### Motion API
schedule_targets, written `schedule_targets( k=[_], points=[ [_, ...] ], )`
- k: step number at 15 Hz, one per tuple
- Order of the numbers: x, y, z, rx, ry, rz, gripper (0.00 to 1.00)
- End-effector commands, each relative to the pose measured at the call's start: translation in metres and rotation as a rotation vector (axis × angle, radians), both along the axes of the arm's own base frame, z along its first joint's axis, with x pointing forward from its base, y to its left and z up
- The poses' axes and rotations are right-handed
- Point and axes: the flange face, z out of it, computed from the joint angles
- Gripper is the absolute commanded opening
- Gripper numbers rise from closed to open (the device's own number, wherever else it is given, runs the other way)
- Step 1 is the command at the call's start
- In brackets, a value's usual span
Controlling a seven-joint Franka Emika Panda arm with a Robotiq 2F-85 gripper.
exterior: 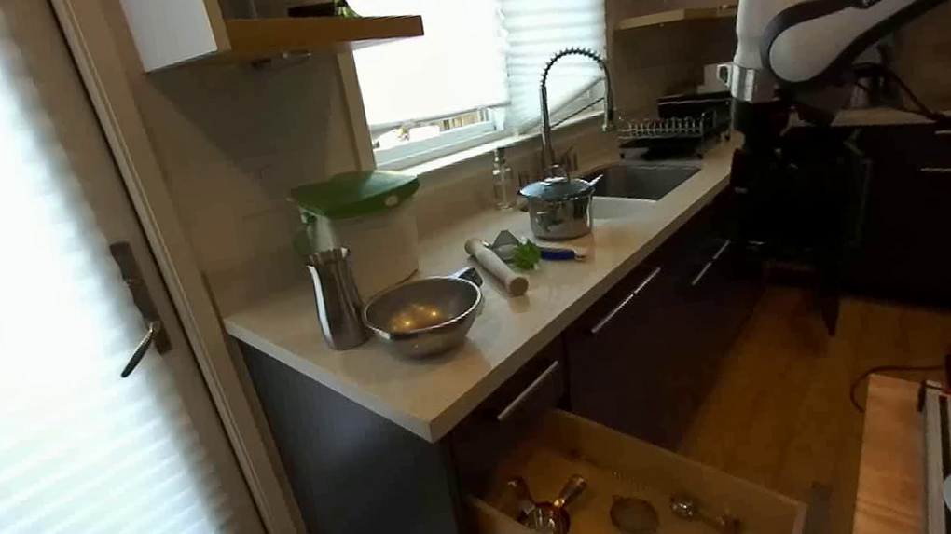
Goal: Pick up the green object and put it in the silver bowl
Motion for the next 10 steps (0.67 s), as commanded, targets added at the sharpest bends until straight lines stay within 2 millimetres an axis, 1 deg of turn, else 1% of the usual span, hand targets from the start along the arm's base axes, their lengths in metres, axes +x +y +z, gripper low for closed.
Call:
schedule_targets(
  k=[1,3,5,8,9,10],
  points=[
    [0.000,0.000,0.001,0.001,0.001,0.000,1.00],
    [0.000,0.000,0.000,0.001,0.002,0.000,1.00],
    [0.019,0.001,0.010,0.071,-0.058,0.022,1.00],
    [0.066,0.011,0.033,0.178,-0.148,0.072,1.00],
    [0.079,0.014,0.038,0.219,-0.152,0.096,1.00],
    [0.099,0.019,0.042,0.284,-0.145,0.129,1.00]
  ],
)
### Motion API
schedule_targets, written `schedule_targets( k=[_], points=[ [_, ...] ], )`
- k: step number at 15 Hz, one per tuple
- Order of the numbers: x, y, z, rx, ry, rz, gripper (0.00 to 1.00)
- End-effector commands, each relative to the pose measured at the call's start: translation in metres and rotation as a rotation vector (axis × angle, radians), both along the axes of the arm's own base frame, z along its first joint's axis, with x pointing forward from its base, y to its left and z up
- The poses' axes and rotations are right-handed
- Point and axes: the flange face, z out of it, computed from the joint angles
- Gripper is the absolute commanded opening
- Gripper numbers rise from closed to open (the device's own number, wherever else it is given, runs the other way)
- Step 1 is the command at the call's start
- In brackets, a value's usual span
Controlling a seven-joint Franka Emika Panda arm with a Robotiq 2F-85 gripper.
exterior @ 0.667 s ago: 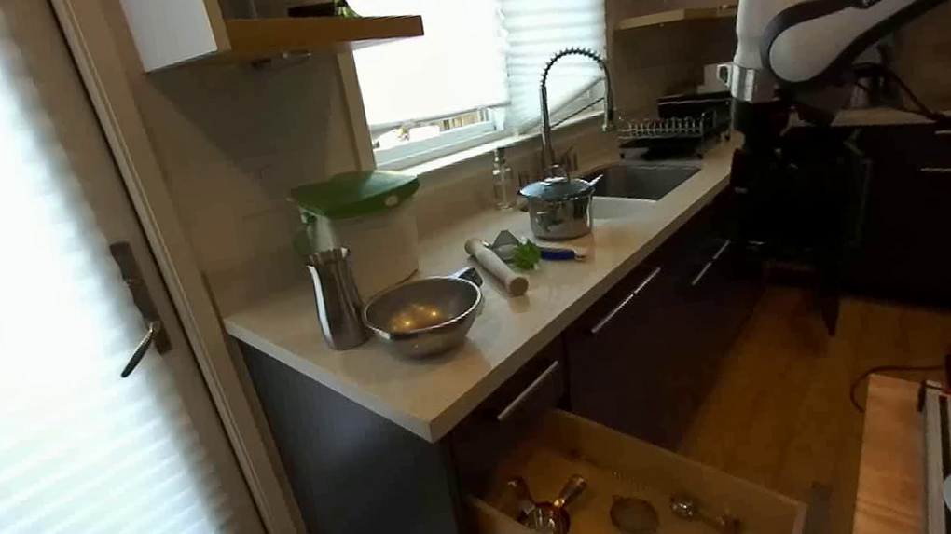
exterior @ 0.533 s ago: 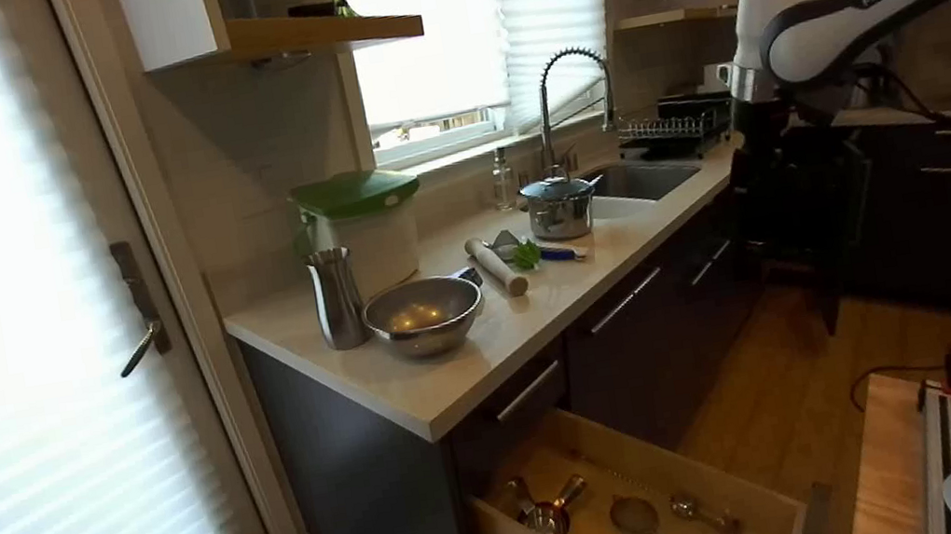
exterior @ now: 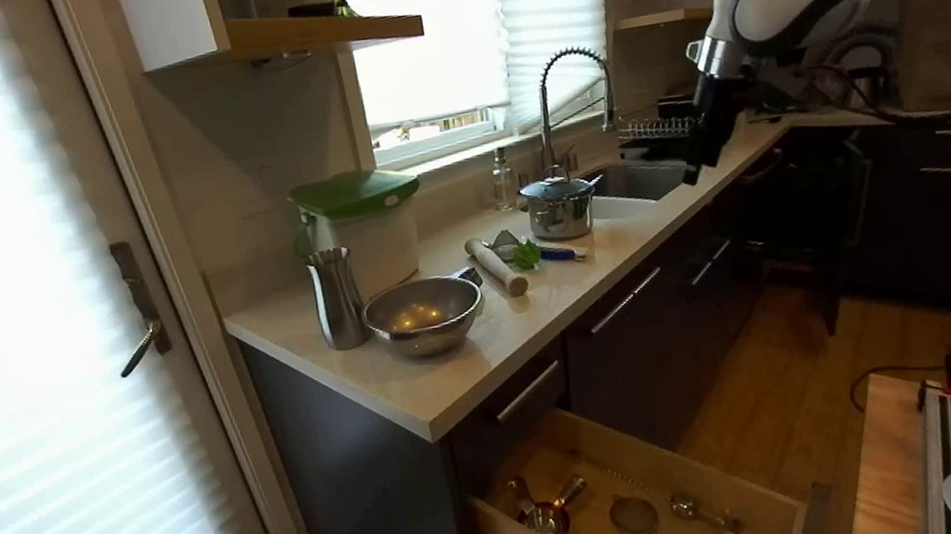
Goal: Pick up the green object and put it in the silver bowl
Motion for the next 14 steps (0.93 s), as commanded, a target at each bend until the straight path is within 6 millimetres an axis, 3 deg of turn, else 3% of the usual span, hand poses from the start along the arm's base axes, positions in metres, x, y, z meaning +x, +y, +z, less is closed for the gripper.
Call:
schedule_targets(
  k=[1,3,6,7,9,11,14],
  points=[
    [0.065,0.007,0.009,0.168,-0.006,0.087,1.00],
    [0.096,0.017,0.009,0.265,0.005,0.131,1.00],
    [0.135,0.015,-0.013,0.403,0.093,0.112,1.00],
    [0.108,0.027,0.001,0.338,0.034,0.116,1.00],
    [0.129,0.023,-0.012,0.371,0.079,0.106,1.00],
    [0.137,0.019,-0.018,0.374,0.093,0.103,1.00],
    [0.168,0.019,-0.035,0.289,-0.032,0.035,1.00]
  ],
)
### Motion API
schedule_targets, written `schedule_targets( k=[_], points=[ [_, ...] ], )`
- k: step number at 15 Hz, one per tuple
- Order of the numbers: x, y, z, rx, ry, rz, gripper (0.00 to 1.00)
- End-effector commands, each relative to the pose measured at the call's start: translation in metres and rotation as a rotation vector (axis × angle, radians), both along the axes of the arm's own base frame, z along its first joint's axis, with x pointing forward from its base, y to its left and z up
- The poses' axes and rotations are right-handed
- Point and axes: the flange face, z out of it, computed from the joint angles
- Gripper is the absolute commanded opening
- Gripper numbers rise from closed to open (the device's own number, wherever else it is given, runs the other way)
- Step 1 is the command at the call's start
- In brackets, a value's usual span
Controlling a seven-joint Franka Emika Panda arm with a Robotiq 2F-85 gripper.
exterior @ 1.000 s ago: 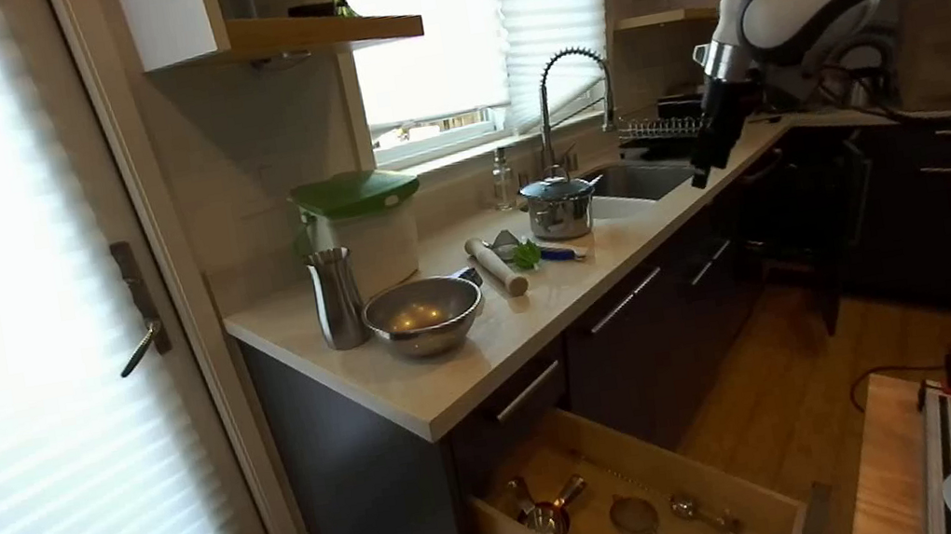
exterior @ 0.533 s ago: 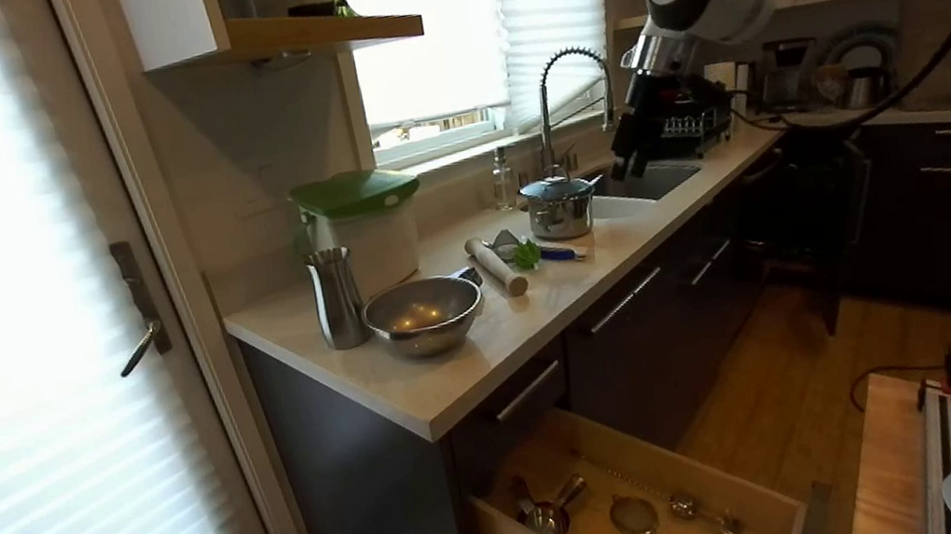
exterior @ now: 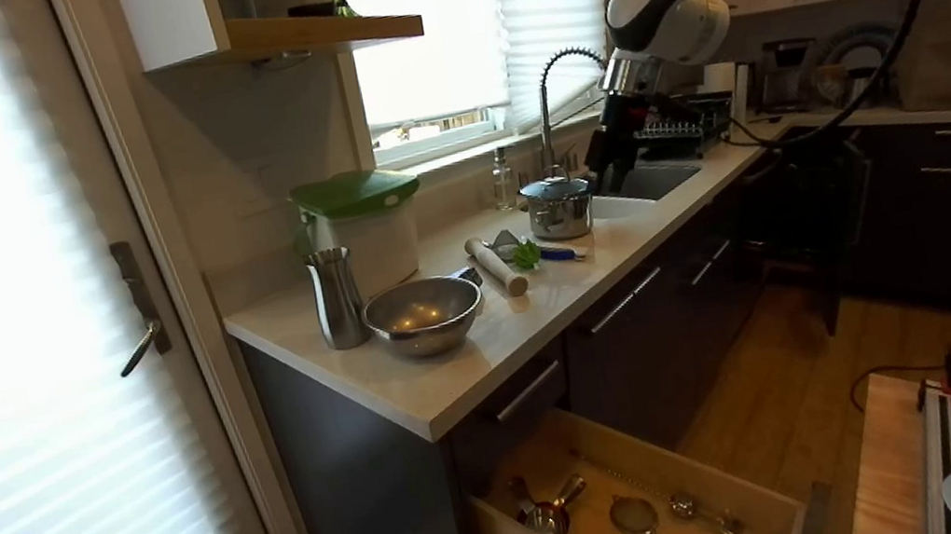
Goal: Pick up the green object and put it in the silver bowl
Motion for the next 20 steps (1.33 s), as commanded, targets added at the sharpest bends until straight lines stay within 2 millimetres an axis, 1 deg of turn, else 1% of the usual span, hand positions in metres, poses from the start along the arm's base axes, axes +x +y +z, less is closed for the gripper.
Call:
schedule_targets(
  k=[1,2,4,5,7,9,10,11,12,14,18,20],
  points=[
    [0.030,-0.001,-0.018,-0.089,-0.108,-0.069,1.00],
    [0.043,-0.002,-0.026,-0.110,-0.139,-0.082,1.00],
    [0.062,0.001,-0.042,-0.133,-0.183,-0.110,1.00],
    [0.068,0.004,-0.050,-0.149,-0.200,-0.121,1.00],
    [0.081,0.018,-0.066,-0.169,-0.228,-0.135,1.00],
    [0.088,0.030,-0.074,-0.176,-0.244,-0.160,1.00],
    [0.087,0.035,-0.076,-0.182,-0.241,-0.175,1.00],
    [0.084,0.033,-0.073,-0.172,-0.239,-0.144,1.00],
    [0.086,0.037,-0.076,-0.174,-0.238,-0.153,1.00],
    [0.087,0.039,-0.077,-0.175,-0.236,-0.160,1.00],
    [0.106,0.048,-0.094,-0.165,-0.297,-0.182,1.00],
    [0.114,0.048,-0.099,-0.181,-0.335,-0.196,0.98]
  ],
)
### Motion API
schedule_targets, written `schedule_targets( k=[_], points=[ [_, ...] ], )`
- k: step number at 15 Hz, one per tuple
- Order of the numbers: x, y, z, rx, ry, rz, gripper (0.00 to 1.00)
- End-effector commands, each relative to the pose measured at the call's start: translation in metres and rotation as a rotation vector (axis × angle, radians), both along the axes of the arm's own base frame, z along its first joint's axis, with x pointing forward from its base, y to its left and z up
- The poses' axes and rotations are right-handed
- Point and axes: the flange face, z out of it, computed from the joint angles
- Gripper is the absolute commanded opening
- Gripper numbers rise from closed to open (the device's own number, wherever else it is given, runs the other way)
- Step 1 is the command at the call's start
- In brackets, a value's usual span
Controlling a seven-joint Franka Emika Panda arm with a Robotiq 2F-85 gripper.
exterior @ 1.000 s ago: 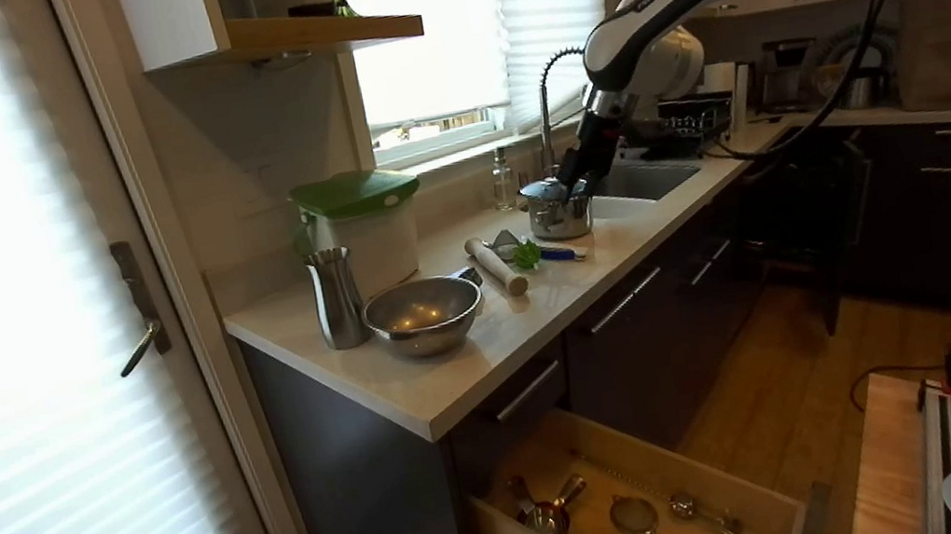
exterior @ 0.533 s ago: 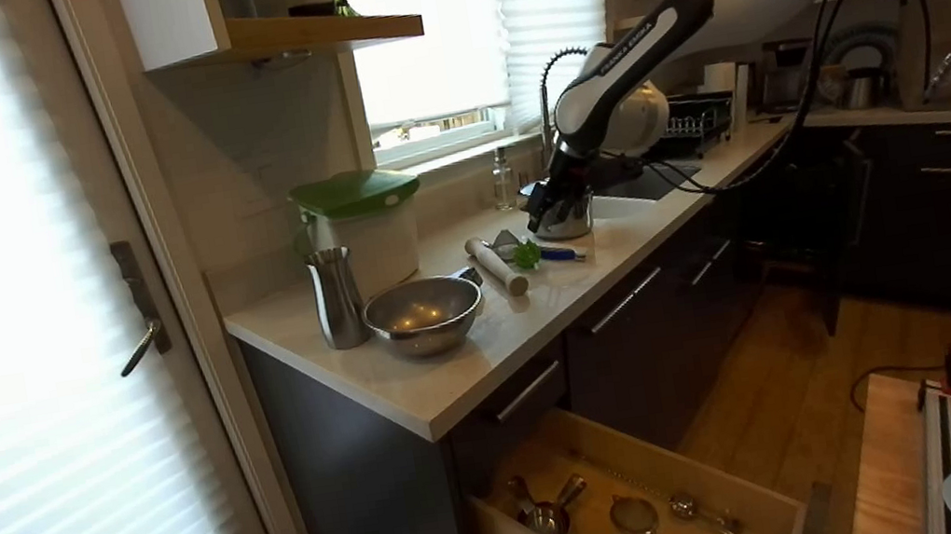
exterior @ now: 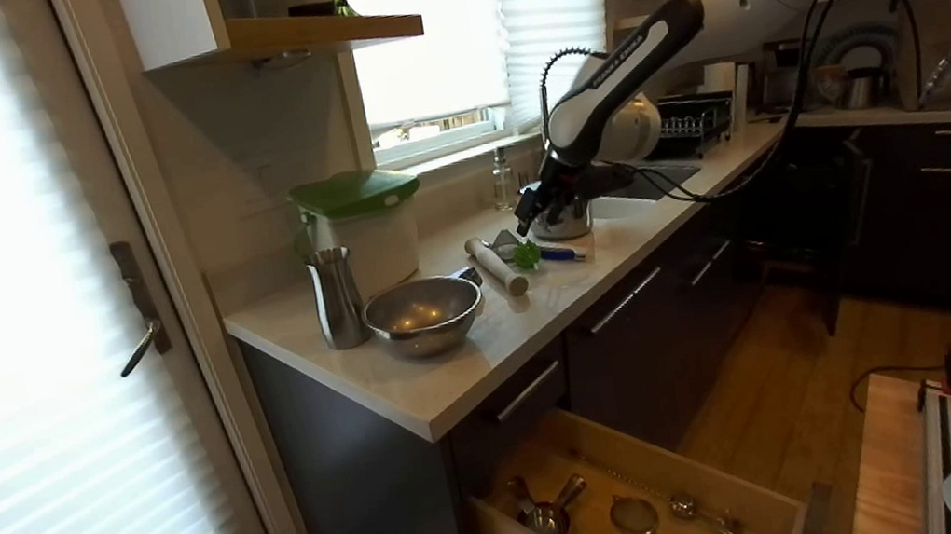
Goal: Pick up the green object and put it in the silver bowl
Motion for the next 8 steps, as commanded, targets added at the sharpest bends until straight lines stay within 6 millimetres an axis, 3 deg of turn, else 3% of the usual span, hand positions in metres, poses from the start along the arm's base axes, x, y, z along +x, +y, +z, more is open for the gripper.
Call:
schedule_targets(
  k=[1,3,4,5,8],
  points=[
    [0.020,-0.004,-0.017,0.003,-0.048,-0.039,0.96],
    [0.027,-0.011,-0.025,-0.005,-0.060,-0.058,0.82],
    [0.031,-0.014,-0.029,0.001,-0.057,-0.065,0.67],
    [0.032,-0.017,-0.032,0.000,-0.053,-0.073,0.62],
    [0.035,-0.023,-0.037,-0.004,-0.045,-0.089,0.59]
  ],
)
